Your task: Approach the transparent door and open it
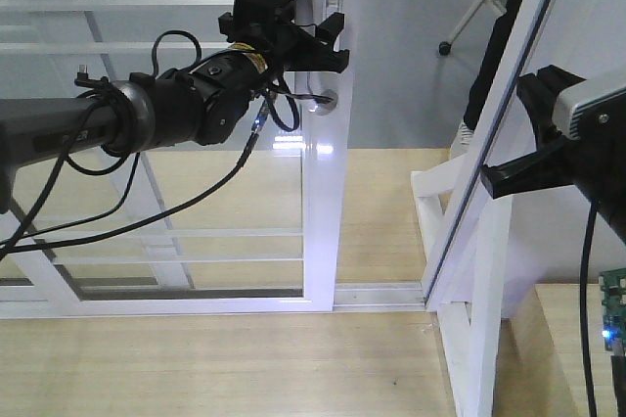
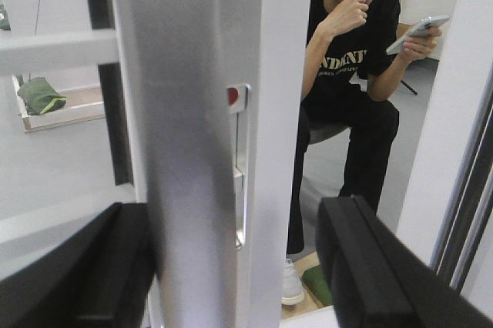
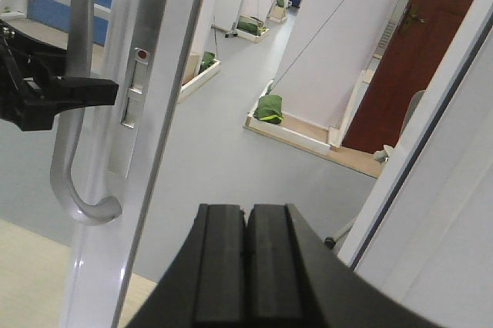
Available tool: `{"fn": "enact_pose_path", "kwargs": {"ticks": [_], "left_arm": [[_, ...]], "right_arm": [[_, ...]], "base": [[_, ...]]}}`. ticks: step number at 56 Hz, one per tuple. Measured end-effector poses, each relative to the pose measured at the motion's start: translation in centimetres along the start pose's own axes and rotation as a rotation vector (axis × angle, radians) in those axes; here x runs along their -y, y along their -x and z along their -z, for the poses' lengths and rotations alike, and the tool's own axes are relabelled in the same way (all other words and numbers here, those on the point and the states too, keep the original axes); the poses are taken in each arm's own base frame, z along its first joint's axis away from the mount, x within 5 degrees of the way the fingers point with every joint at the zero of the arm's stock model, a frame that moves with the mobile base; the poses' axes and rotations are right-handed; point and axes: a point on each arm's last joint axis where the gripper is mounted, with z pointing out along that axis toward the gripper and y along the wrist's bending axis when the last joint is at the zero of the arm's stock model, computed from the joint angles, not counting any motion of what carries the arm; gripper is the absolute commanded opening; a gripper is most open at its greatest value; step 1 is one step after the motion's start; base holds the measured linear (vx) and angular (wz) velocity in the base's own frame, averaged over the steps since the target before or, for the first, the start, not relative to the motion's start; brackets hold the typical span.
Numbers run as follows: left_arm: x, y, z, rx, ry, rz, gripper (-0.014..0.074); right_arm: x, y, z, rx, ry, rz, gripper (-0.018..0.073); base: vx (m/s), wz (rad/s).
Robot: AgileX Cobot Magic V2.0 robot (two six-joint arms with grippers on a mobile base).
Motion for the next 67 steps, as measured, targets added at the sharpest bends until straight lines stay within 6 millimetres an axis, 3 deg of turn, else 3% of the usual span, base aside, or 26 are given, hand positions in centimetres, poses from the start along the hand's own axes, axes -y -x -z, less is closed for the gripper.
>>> {"fn": "enact_pose_path", "kwargs": {"ticks": [14, 67], "left_arm": [[-0.2, -0.6, -0.4, -0.015, 0.015, 0.012, 0.0538], [-1.0, 0.3, -1.1, 0.007, 0.049, 0.002, 0.0507]], "right_arm": [[0.0, 0.0, 0.0, 0.000, 0.000, 0.000, -0.0001], [-0.1, -0.1, 0.0, -0.009, 0.009, 0.000, -0.0001]], "base": [[0.00, 0.00], [0.00, 0.00]]}}
